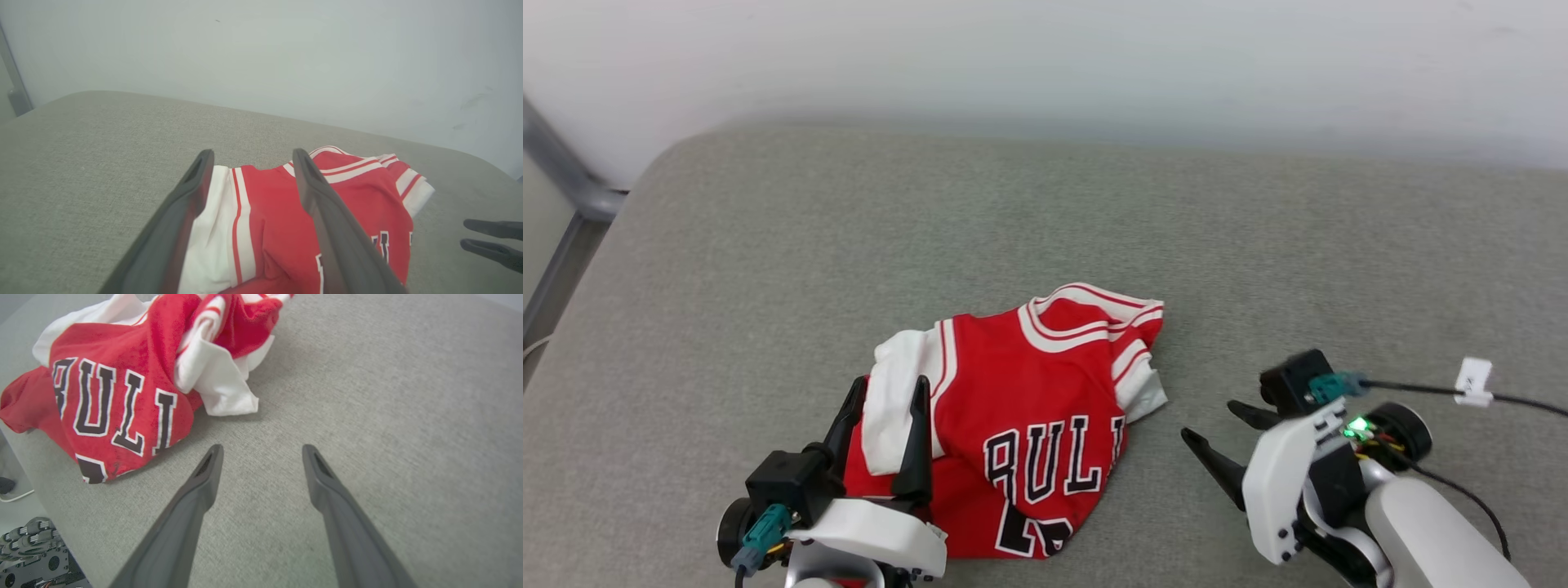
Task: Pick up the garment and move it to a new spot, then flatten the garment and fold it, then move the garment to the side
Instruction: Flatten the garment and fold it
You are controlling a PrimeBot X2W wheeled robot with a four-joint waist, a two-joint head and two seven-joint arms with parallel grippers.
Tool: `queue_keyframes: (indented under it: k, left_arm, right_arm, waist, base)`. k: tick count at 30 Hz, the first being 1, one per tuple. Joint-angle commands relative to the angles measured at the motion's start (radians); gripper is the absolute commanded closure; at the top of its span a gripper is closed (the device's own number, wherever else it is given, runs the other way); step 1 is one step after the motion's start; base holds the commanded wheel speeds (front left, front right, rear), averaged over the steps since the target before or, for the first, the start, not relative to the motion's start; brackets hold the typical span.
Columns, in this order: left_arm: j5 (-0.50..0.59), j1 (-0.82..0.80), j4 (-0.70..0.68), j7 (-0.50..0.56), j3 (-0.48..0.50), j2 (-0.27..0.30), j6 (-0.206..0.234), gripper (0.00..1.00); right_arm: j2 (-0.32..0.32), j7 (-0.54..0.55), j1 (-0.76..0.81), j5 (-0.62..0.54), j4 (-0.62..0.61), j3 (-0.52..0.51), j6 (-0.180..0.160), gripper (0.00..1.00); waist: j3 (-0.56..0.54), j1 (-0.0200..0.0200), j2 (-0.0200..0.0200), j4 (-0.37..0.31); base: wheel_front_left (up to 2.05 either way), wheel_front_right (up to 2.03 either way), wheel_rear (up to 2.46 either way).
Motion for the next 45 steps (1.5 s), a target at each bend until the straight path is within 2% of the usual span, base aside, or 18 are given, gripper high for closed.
queue_keyframes:
  k: [1,4,14,15,17,25,32,34,39,45]
  left_arm:
    - [0.011,-0.018,0.004,-0.002,0.006,-0.011,-0.01,0.0]
    - [0.023,-0.022,0.008,-0.002,0.013,-0.028,-0.024,0.0]
    - [0.058,-0.035,0.026,-0.002,0.039,-0.07,-0.063,0.0]
    - [0.062,-0.035,0.027,-0.002,0.043,-0.073,-0.064,0.0]
    - [0.066,-0.036,0.031,-0.002,0.049,-0.077,-0.071,0.0]
    - [0.091,-0.039,0.046,-0.002,0.071,-0.094,-0.086,0.0]
    - [0.099,-0.031,0.053,-0.002,0.083,-0.103,-0.096,0.0]
    - [0.102,-0.017,0.056,-0.002,0.092,-0.106,-0.098,0.0]
    - [0.107,-0.002,0.059,-0.002,0.103,-0.109,-0.104,0.0]
    - [0.109,0.021,0.068,-0.002,0.118,-0.108,-0.105,0.0]
  right_arm:
    - [-0.017,0.013,-0.057,0.021,0.026,0.049,-0.001,0.0]
    - [-0.043,0.02,-0.13,0.044,0.081,0.136,-0.001,0.0]
    - [-0.061,-0.031,-0.304,0.151,0.257,0.375,-0.001,0.0]
    - [-0.062,-0.041,-0.315,0.162,0.267,0.393,-0.001,0.45]
    - [-0.062,-0.069,-0.336,0.19,0.281,0.424,-0.001,1.0]
    - [-0.081,-0.167,-0.394,0.253,0.309,0.495,-0.001,1.0]
    - [-0.116,-0.222,-0.404,0.275,0.28,0.482,-0.001,1.0]
    - [-0.146,-0.24,-0.376,0.276,0.252,0.431,-0.001,1.0]
    - [-0.194,-0.204,-0.31,0.269,0.202,0.313,-0.001,1.0]
    - [-0.252,-0.109,-0.169,0.236,0.127,0.076,-0.001,1.0]
  waist:
    - [0.015,0.0001,-0.0001,0.035]
    - [0.025,0.0001,-0.0001,0.059]
    - [0.052,0.0001,-0.0001,0.096]
    - [0.053,0.0001,-0.0001,0.096]
    - [0.056,0.0001,-0.0001,0.095]
    - [0.056,0.0001,-0.0001,0.075]
    - [0.043,0.0001,-0.0001,0.051]
    - [0.027,0.0001,-0.0001,0.03]
    - [0.003,0.0001,-0.0001,-0.001]
    - [-0.026,0.0001,-0.0001,-0.042]
  base:
    - [0.0,0.0,0.0]
    - [0.0,0.0,0.0]
    - [0.0,0.0,0.0]
    - [0.0,0.0,0.0]
    - [0.0,0.0,0.0]
    - [0.0,0.0,0.0]
    - [0.0,0.0,0.0]
    - [0.0,0.0,0.0]
    - [0.0,0.0,0.0]
    - [0.0,0.0,0.0]
